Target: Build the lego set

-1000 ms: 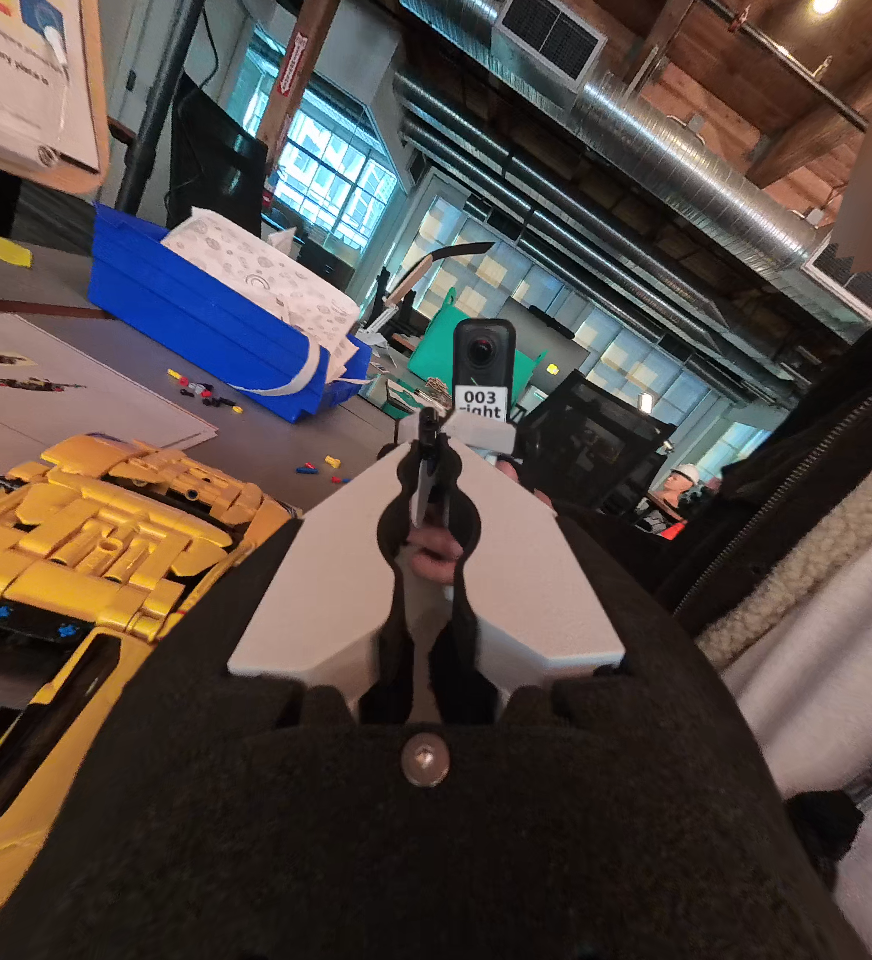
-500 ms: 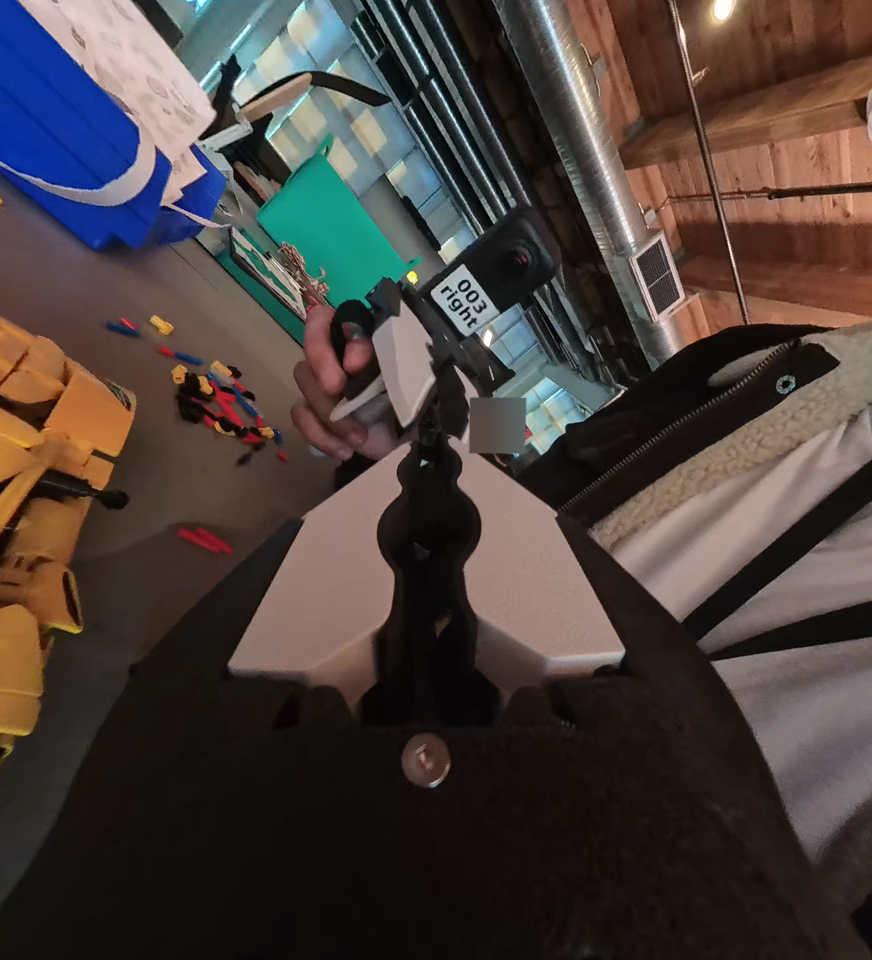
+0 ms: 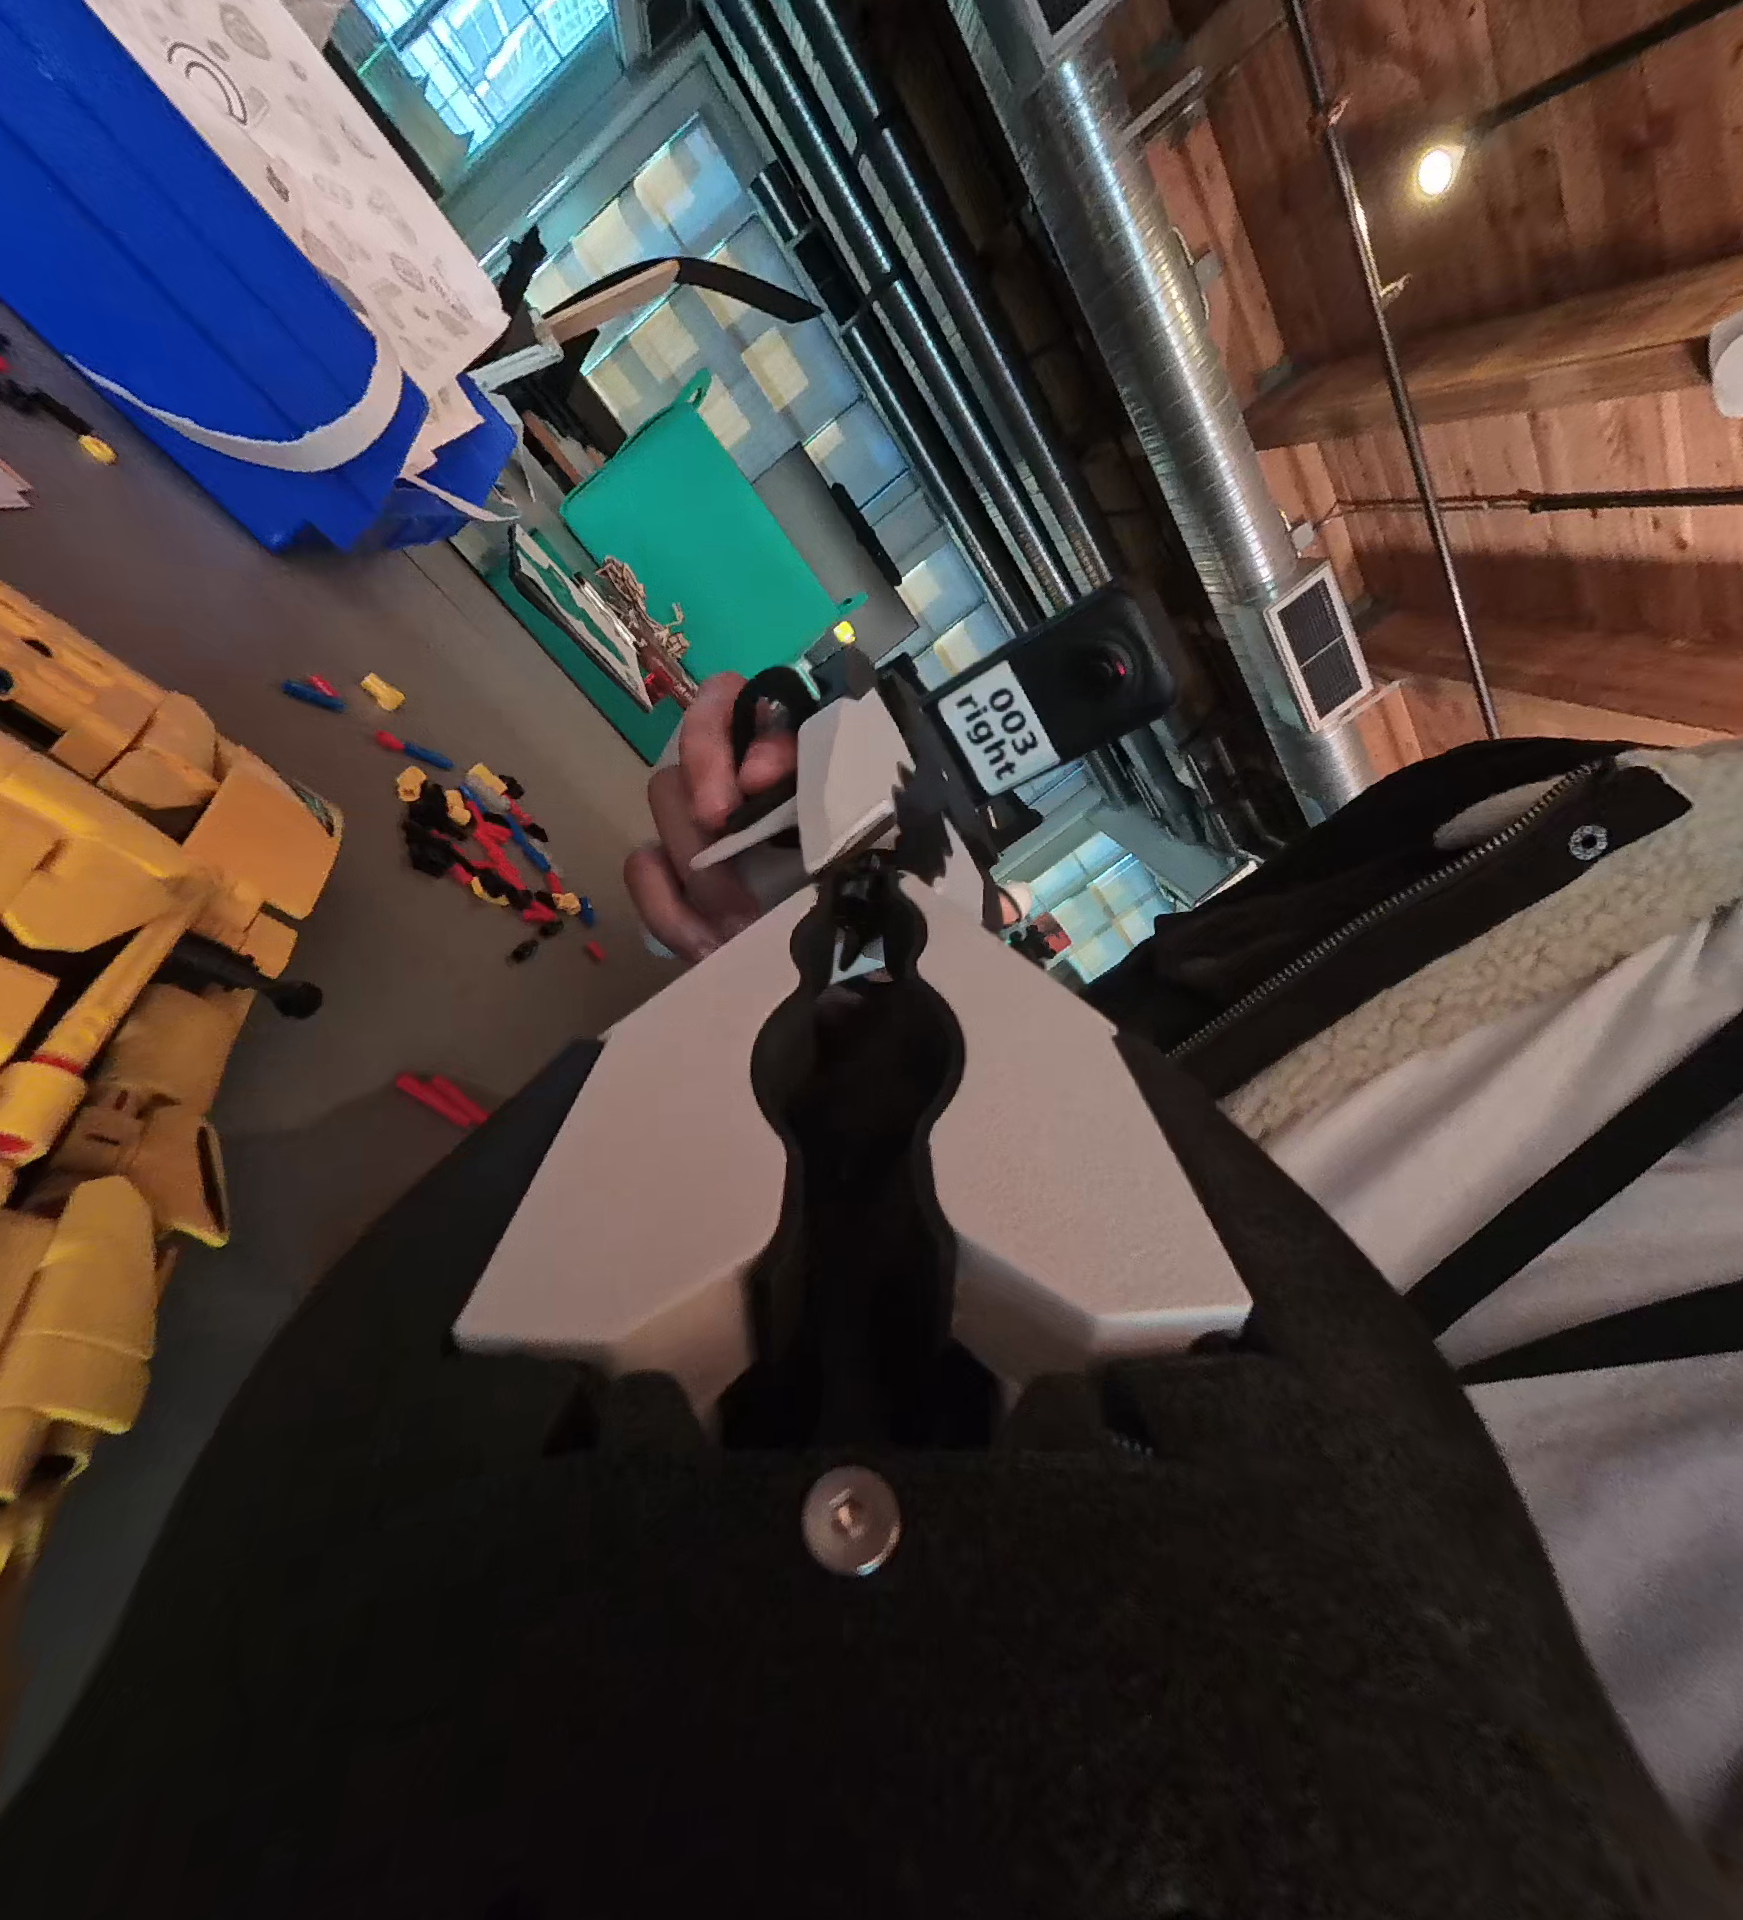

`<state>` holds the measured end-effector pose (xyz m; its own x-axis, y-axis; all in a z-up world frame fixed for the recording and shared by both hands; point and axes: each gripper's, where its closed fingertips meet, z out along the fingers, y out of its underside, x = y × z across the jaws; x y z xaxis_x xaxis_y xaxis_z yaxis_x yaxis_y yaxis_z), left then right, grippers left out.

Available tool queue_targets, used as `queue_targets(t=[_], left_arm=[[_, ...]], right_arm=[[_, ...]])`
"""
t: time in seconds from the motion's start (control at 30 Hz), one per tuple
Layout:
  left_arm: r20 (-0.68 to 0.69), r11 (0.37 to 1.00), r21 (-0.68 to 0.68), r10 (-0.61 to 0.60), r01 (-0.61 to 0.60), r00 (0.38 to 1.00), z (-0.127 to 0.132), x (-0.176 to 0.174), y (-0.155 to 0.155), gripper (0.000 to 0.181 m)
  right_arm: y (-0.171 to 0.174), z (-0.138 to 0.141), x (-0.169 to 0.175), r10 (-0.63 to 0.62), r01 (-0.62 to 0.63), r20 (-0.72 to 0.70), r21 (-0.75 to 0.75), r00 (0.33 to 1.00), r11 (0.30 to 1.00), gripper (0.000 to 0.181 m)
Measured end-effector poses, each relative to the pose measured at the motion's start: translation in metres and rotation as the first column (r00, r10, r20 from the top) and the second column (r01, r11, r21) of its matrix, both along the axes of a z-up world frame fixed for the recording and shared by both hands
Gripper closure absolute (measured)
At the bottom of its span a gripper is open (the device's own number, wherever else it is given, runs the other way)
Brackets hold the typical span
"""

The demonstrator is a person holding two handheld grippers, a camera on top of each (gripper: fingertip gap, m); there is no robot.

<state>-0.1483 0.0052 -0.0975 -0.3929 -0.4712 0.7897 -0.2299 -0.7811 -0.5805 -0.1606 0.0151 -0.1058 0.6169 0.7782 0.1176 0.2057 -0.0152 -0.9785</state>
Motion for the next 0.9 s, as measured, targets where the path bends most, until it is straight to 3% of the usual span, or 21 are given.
queue_targets(t=[0.2, 0.3, 0.43, 0.5, 0.73, 0.9], left_arm=[[-0.028, 0.987, 0.140, 0.084, -0.079, 0.996, -0.006, 0.001, 0.006, 0.174], [-0.092, 0.914, 0.384, 0.182, -0.134, 0.979, -0.026, 0.000, 0.011, 0.174], [-0.057, 0.881, 0.444, 0.207, -0.161, 0.977, -0.031, 0.002, 0.006, 0.174], [-0.057, 0.864, 0.476, 0.219, -0.166, 0.974, -0.036, 0.004, 0.006, 0.174], [-0.046, 0.860, 0.481, 0.222, -0.173, 0.974, -0.037, 0.003, 0.005, 0.174], [-0.054, 0.848, 0.506, 0.209, -0.154, 0.976, -0.040, 0.005, 0.001, 0.174]], right_arm=[[-0.007, -0.007, 0.014, -0.021, 0.014, -0.043, -0.143, 0.999, 0.990, 0.161], [-0.018, -0.047, 0.051, -0.092, 0.105, 0.051, -0.366, 0.994, 0.925, 0.155], [-0.040, -0.104, 0.082, -0.184, 0.291, 0.258, -0.476, 0.948, 0.830, 0.158], [-0.052, -0.121, 0.074, -0.149, 0.283, 0.285, -0.518, 0.947, 0.807, 0.158], [-0.044, -0.139, 0.074, -0.224, 0.408, 0.411, -0.442, 0.884, 0.799, 0.159], [-0.038, -0.139, 0.075, -0.282, 0.447, 0.405, -0.404, 0.870, 0.798, 0.166]])
